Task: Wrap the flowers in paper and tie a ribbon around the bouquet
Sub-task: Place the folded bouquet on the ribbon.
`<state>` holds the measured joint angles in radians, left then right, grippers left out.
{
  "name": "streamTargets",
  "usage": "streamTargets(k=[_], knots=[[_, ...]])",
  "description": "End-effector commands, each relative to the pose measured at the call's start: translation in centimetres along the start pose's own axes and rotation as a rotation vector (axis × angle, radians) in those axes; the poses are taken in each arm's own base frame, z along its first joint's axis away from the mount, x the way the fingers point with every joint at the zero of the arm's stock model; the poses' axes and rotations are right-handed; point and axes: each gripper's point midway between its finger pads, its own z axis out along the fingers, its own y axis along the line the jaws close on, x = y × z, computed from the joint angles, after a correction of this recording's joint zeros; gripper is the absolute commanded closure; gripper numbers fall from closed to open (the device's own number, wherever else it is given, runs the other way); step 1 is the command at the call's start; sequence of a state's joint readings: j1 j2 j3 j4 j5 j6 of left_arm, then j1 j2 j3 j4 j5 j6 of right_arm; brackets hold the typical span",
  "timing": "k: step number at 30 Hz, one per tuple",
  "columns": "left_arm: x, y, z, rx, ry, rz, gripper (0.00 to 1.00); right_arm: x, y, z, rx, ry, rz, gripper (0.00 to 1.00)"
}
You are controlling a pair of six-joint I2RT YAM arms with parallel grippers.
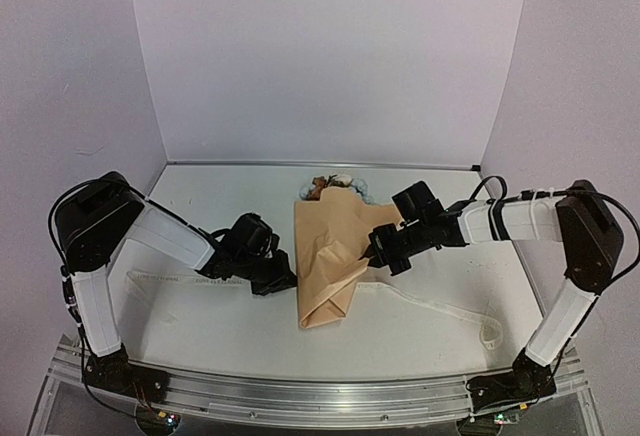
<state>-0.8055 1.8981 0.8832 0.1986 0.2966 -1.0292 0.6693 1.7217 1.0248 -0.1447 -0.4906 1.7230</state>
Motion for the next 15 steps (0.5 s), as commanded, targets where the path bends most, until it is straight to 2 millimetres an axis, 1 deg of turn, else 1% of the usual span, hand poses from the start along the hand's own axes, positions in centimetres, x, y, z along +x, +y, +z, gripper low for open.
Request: streamTargets(k=[1, 7, 9, 12, 13, 15], knots=[[0.7, 2.7, 0.5, -0.108, 0.034, -0.048, 0.99, 1.9, -0.6, -1.2, -0.024, 0.074, -0.058, 1.0], [0.2, 2.4, 0.2, -0.113, 0.009, -0.066, 0.99, 2.3, -2.9, -0.9, 0.01, 0.055, -0.097, 1.0], [0.0, 2.2, 0.1, -0.112, 0.001, -0.067, 0.99, 2.6, -3.2, -0.4, 0.021, 0.051, -0.116, 1.0], [-0.3, 1.9, -0.3, -0.113, -0.012, -0.062, 0.99, 3.0, -3.1, 0.3, 0.025, 0.05, -0.137, 1.0], [-0.4, 1.7, -0.4, -0.112, -0.017, -0.058, 0.98, 3.1, -3.2, 0.5, 0.027, 0.05, -0.145, 0.98], [-0.7, 1.3, -0.7, -0.112, -0.026, -0.046, 0.96, 2.8, -3.5, 0.4, 0.03, 0.036, -0.156, 0.9]])
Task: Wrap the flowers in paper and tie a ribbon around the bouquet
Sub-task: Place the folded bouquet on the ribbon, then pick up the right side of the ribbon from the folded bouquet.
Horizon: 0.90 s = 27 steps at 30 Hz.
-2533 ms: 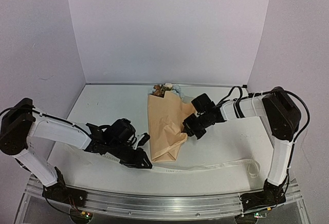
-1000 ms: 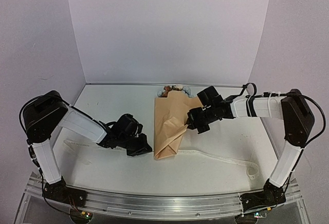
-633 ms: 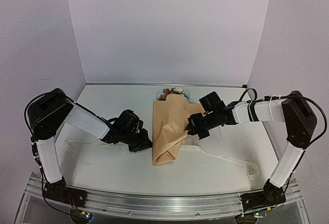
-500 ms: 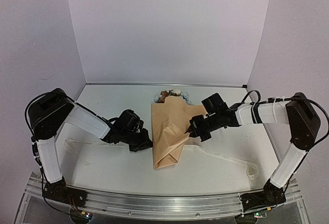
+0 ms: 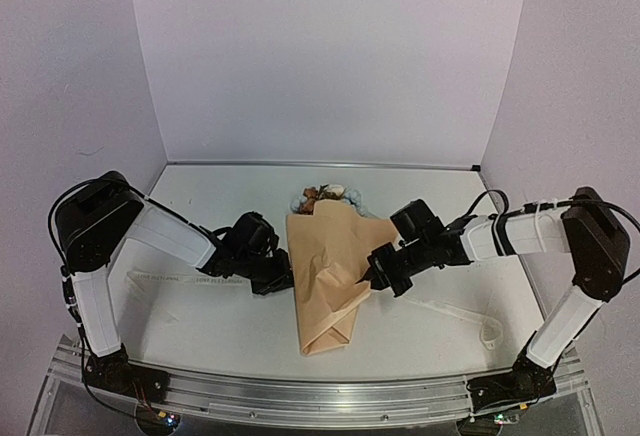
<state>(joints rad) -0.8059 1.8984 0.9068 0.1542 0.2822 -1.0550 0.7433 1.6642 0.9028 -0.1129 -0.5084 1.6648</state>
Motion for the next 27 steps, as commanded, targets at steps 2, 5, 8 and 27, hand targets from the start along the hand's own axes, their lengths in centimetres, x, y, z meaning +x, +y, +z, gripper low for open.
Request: streamTargets(k=[2, 5, 8, 27], knots=[[-0.9, 0.8, -1.1, -0.093, -0.038, 0.001, 0.92, 0.0, 0.3, -0.4, -0.019, -0.034, -0.085, 0.8], [-1.4, 0.1, -2.0, -0.091, -0.065, 0.017, 0.85, 0.0, -1.0, -1.5, 0.027, -0.055, -0.135, 0.63], [-1.6, -0.1, -3.0, -0.103, -0.082, 0.027, 0.78, -0.4, -2.7, -2.8, 0.085, -0.095, -0.188, 0.51], [-1.2, -4.4, -7.6, -0.061, -0.11, 0.268, 0.65, -5.1, -12.1, -11.9, 0.397, -0.384, -0.384, 0.28]])
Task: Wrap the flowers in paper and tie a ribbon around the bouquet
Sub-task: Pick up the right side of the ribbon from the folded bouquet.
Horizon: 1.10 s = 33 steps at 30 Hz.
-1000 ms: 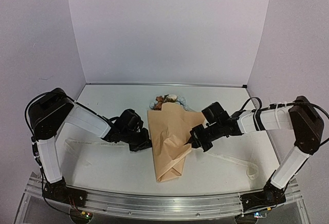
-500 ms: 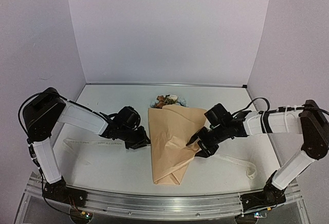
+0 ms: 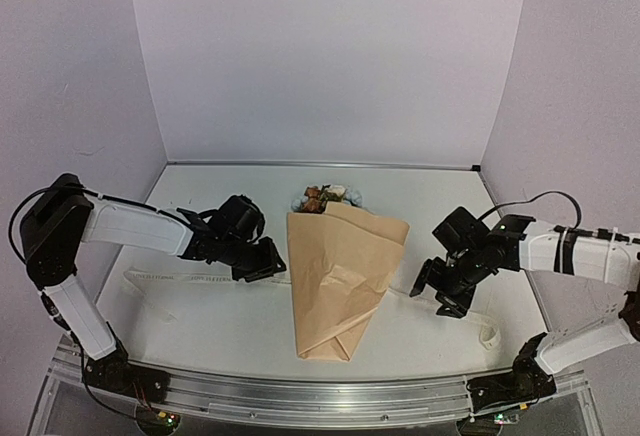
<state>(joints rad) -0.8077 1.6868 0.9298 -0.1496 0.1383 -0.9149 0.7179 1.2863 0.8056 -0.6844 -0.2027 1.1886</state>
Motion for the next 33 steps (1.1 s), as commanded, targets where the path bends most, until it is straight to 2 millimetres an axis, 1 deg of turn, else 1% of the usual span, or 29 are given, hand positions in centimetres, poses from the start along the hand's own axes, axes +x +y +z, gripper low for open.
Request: streamTargets(k=[1, 2, 4, 6, 7, 8, 11, 13, 15, 18, 21, 26, 30, 33], knots=[[-0.5, -4.0, -2.3, 0.081, -0.03, 0.157, 0.66, -1.2, -4.1, -0.3, 0.108, -0.089, -0.016, 0.29], [-0.1, -4.5, -2.2, 0.09, -0.018, 0.182, 0.66, -1.4, -4.2, -0.3, 0.111, -0.092, -0.017, 0.31], [0.6, -5.1, -2.1, 0.103, -0.008, 0.225, 0.67, -2.0, -4.2, -0.2, 0.104, -0.087, -0.003, 0.4], [1.2, -5.8, -1.9, 0.115, 0.0, 0.264, 0.67, -2.9, -3.6, 0.1, 0.079, -0.07, 0.032, 0.47], [1.5, -6.1, -1.8, 0.126, 0.006, 0.278, 0.67, -3.3, -2.9, 0.5, 0.046, -0.044, 0.06, 0.51], [1.7, -6.6, -1.8, 0.142, 0.007, 0.294, 0.67, -3.7, -1.9, 0.6, 0.012, -0.02, 0.083, 0.53], [2.4, -7.7, -1.6, 0.179, 0.015, 0.337, 0.67, -5.2, 0.6, 1.1, -0.045, 0.021, 0.115, 0.55], [2.8, -7.8, -1.3, 0.171, 0.024, 0.351, 0.67, -6.5, 1.9, 1.6, -0.07, 0.041, 0.149, 0.55], [3.0, -7.4, -1.1, 0.155, 0.027, 0.346, 0.68, -7.8, 3.3, 2.3, -0.1, 0.065, 0.19, 0.58], [3.2, -6.4, -1.1, 0.137, 0.022, 0.332, 0.68, -8.8, 4.7, 3.1, -0.117, 0.092, 0.213, 0.63], [3.4, -5.7, -1.3, 0.119, 0.016, 0.33, 0.69, -9.4, 4.5, 4.0, -0.096, 0.098, 0.235, 0.69], [3.5, -5.6, -1.8, 0.136, 0.004, 0.338, 0.69, -9.6, 4.1, 5.2, -0.072, 0.112, 0.255, 0.76], [3.9, -6.2, -1.8, 0.161, 0.013, 0.364, 0.69, -10.0, 5.0, 6.2, -0.091, 0.134, 0.271, 0.78], [4.2, -6.1, -1.6, 0.163, 0.02, 0.377, 0.7, -10.5, 5.8, 6.9, -0.111, 0.143, 0.288, 0.79]])
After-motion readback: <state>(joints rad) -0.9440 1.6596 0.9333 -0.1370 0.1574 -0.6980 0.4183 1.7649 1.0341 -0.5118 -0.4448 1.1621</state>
